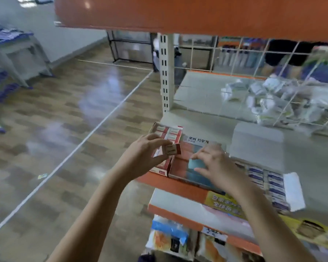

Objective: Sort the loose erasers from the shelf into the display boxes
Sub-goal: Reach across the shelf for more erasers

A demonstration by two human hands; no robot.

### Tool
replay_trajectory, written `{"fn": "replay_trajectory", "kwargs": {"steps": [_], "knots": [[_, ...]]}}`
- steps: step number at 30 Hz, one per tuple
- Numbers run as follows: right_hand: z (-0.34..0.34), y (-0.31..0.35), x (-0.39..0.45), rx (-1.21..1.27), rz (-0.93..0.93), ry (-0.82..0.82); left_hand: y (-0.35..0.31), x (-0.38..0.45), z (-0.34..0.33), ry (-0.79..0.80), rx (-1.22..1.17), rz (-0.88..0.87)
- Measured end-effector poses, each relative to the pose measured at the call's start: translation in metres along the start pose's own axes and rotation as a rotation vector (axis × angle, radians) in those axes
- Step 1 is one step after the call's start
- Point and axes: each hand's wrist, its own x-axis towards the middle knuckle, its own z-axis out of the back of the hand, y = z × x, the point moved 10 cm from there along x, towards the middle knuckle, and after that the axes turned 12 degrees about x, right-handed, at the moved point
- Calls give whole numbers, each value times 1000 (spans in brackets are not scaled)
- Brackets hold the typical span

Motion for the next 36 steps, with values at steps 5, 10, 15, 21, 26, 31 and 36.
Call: {"fn": "replay_trajectory", "kwargs": {"steps": [5, 10, 15, 21, 26, 31, 36], "knots": [[-11, -4, -7, 31, -175, 13, 4, 24, -18, 93, -55, -186], [-9, -8, -12, 2, -319, -101, 0, 36, -29, 151, -108, -304], [-8, -9, -13, -49, -378, -170, 2, 37, -30, 174, -119, -353], [0, -9, -3, -29, -362, -184, 36, 52, -19, 219, -45, -300], [-1, 6, 20, 12, -301, -196, 58, 57, -20, 316, 4, -266], [-12, 16, 38, 23, -257, -179, 67, 51, -28, 405, 48, -277], [-14, 25, 51, 8, -220, -196, 74, 47, -40, 479, 53, -290]]}}
